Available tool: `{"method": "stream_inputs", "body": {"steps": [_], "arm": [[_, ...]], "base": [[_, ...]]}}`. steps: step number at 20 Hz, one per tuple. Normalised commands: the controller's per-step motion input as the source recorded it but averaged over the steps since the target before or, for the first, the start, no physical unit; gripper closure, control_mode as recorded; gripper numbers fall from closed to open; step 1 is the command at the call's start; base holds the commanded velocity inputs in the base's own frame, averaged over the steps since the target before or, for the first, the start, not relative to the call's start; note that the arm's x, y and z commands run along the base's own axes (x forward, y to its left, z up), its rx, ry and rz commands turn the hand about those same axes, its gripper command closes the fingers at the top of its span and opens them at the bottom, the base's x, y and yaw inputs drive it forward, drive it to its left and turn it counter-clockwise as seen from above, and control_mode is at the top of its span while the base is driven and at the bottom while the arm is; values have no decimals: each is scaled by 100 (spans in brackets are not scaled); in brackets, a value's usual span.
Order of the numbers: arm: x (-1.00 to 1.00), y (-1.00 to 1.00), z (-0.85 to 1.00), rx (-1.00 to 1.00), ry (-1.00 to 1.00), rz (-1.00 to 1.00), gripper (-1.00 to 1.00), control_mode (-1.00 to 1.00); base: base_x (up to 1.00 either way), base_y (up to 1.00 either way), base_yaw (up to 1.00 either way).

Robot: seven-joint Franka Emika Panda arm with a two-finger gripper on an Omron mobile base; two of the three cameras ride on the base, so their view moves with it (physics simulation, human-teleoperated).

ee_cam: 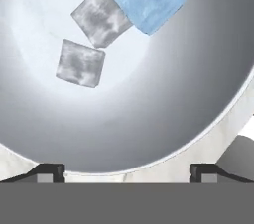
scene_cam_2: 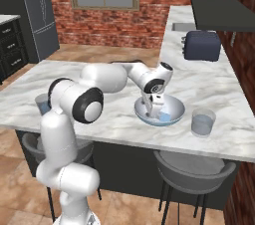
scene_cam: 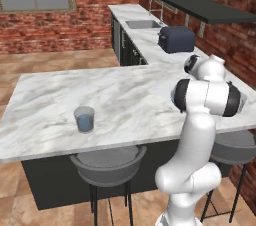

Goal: There are four ice cubes in the ice bowl. Place two ice cubes in each glass of water.

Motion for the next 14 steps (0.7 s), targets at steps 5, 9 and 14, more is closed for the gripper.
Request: {"method": "stream_inputs", "body": {"steps": [5,9,14], "arm": [[25,-30,-25,2,0,0,-100,-100],[21,-15,-29,1,-1,0,-100,-100],[19,0,-27,0,-2,0,-100,-100]], "base": [[0,0,0],[0,0,0],[0,0,0]]}}
